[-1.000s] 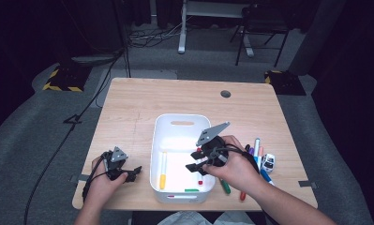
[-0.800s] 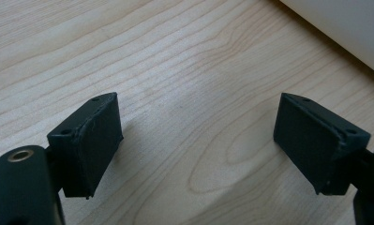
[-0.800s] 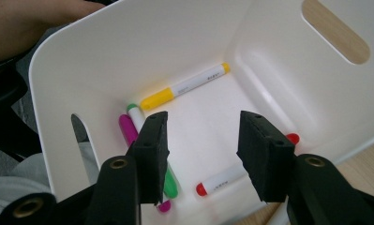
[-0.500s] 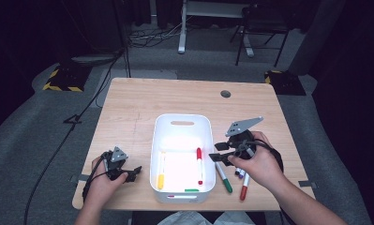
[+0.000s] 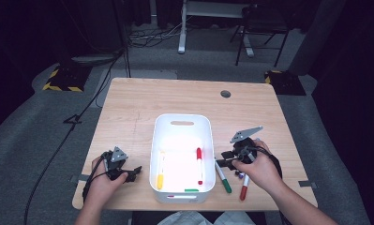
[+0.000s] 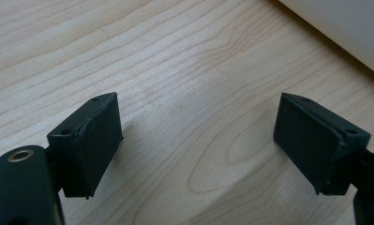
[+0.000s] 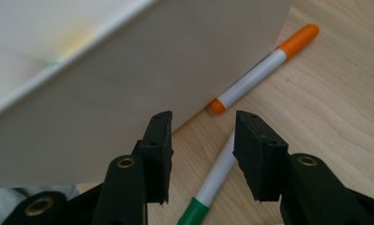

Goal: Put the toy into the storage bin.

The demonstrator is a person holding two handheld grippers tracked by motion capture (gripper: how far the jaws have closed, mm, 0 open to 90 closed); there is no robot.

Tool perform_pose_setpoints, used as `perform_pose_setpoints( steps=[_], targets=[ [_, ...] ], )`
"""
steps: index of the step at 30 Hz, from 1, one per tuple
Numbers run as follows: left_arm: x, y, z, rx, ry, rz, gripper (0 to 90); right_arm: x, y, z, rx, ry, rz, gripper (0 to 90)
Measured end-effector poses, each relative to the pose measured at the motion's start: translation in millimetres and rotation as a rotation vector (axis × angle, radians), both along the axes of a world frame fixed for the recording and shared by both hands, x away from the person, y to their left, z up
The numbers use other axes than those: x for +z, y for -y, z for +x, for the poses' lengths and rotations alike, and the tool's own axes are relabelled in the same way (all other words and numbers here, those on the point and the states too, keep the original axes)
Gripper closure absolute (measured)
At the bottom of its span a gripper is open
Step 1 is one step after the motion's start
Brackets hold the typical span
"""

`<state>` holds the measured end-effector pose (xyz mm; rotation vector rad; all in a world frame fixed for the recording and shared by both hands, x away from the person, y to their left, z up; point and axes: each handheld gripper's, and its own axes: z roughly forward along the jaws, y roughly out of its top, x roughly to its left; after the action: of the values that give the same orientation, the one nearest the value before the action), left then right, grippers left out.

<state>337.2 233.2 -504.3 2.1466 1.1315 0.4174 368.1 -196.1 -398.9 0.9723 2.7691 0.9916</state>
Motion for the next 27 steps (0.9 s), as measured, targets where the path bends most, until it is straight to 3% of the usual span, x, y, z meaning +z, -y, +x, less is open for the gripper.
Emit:
perform_pose_setpoints(
  steps=[8,12,16,22,27],
  targets=[
    [0.0,0.0,0.0,0.000,0.000,0.000,16.1,-35.1,-1.0,6.7,0.009,0.000,-0.071,56.0],
    [0.0,0.0,0.0,0.000,0.000,0.000,16.1,-56.4,-4.7,8.3,0.013,-0.023,-0.108,56.1],
    [0.0,0.0,0.0,0.001,0.000,0.000,16.1,-64.4,-7.6,9.4,-0.011,-0.025,-0.147,59.5],
    [0.0,0.0,0.0,0.000,0.000,0.000,16.1,-72.3,-8.7,12.9,-0.021,-0.041,-0.151,67.1],
    [0.0,0.0,0.0,0.000,0.000,0.000,16.1,-73.9,-6.6,13.2,-0.071,-0.046,-0.136,75.7]
  ],
)
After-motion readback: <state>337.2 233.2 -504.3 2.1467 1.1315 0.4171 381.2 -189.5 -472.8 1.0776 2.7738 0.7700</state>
